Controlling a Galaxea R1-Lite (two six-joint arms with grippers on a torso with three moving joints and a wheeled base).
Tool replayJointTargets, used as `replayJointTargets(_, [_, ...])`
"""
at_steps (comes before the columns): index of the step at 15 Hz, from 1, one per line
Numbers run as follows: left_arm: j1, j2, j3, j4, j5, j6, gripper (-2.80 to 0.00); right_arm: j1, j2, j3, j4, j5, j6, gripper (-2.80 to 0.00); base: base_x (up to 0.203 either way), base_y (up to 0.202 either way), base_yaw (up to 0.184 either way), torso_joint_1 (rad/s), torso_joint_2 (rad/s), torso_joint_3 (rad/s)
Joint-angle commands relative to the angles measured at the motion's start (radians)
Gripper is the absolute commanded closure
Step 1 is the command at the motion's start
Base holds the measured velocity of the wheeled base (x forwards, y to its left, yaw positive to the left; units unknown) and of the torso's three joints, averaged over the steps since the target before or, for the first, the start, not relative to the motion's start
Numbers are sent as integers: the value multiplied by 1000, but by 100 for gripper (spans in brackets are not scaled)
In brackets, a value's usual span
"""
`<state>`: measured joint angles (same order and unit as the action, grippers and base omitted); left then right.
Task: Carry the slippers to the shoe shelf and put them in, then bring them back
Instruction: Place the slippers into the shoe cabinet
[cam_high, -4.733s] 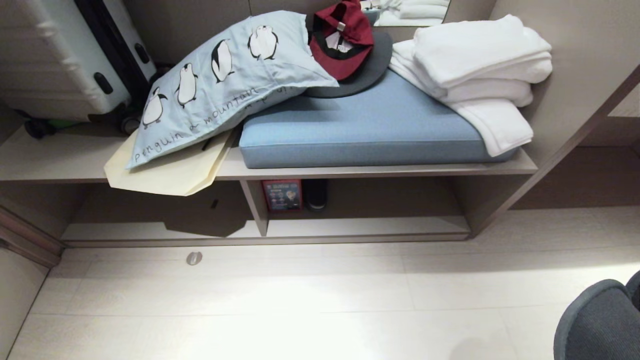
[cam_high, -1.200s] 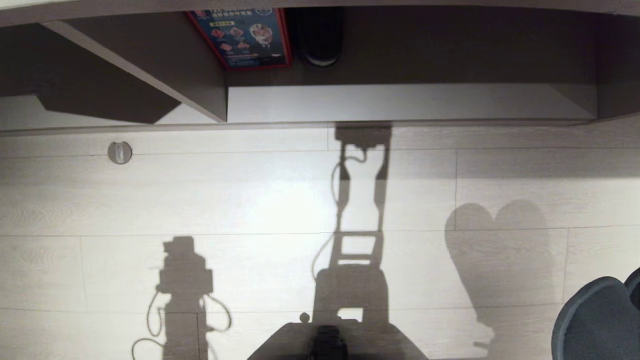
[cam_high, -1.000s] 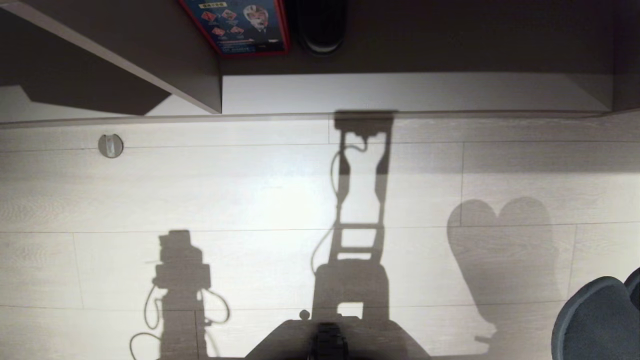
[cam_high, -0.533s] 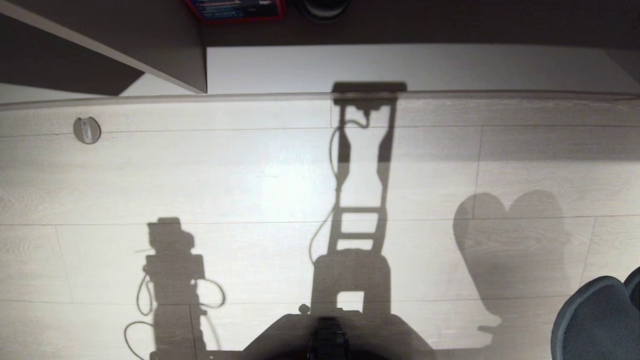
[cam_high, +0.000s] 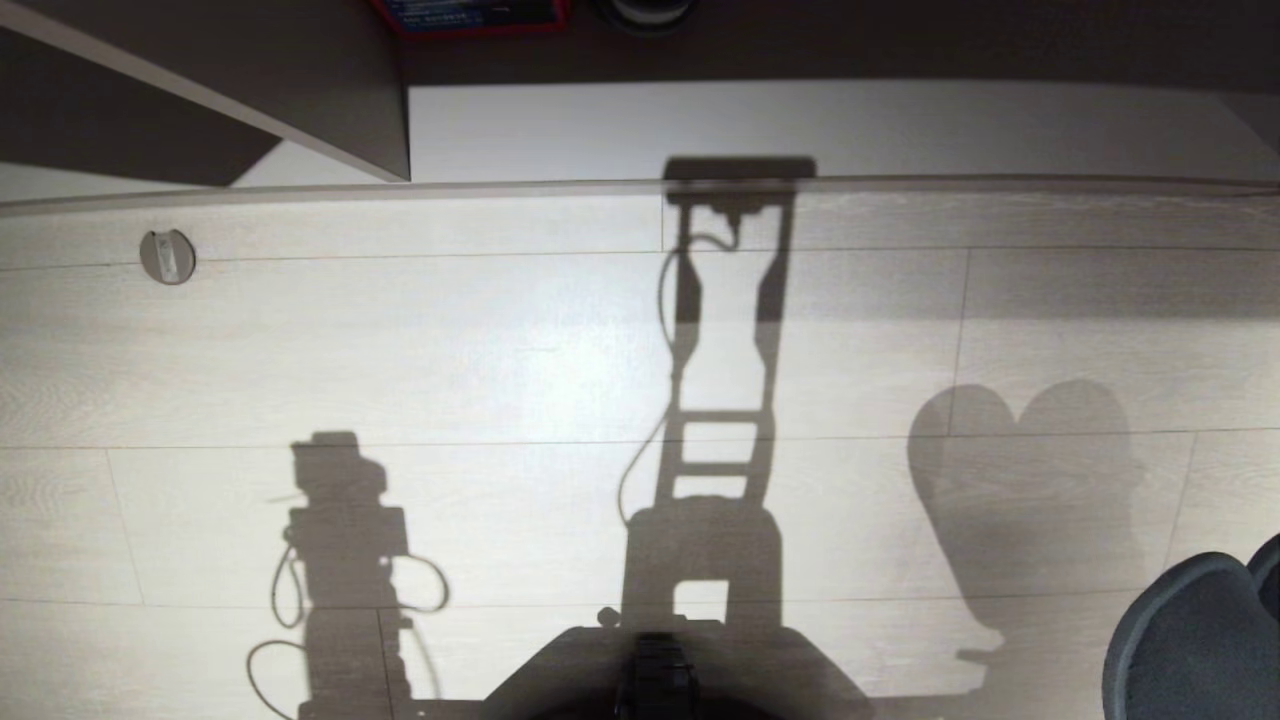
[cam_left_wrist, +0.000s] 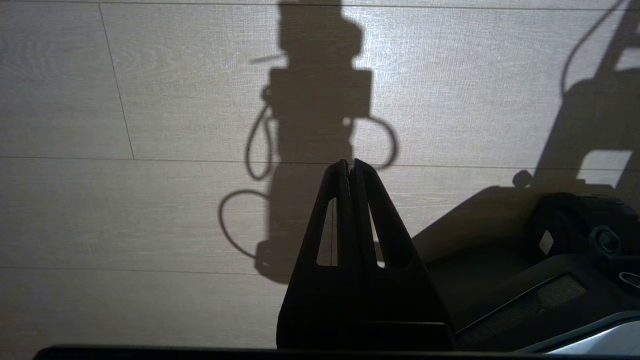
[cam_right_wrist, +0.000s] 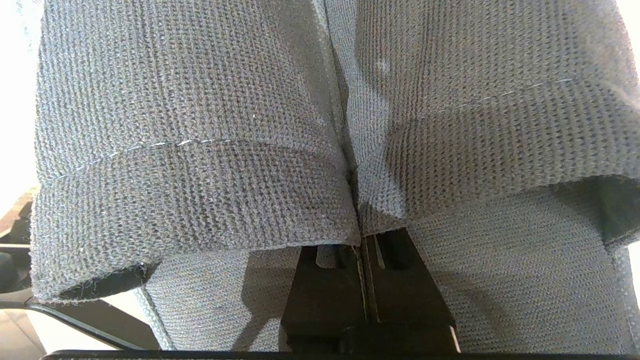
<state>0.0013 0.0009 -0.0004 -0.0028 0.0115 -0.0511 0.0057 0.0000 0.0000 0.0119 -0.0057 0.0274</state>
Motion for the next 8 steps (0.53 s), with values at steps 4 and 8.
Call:
replayJointTargets(4, [0, -1, 0, -2, -1, 0, 0, 0, 0, 0, 0, 0, 2, 0, 0, 0, 0, 0, 0, 0])
replayJointTargets(8, [0, -1, 0, -2, -1, 0, 0, 0, 0, 0, 0, 0, 1, 0, 0, 0, 0, 0, 0, 0])
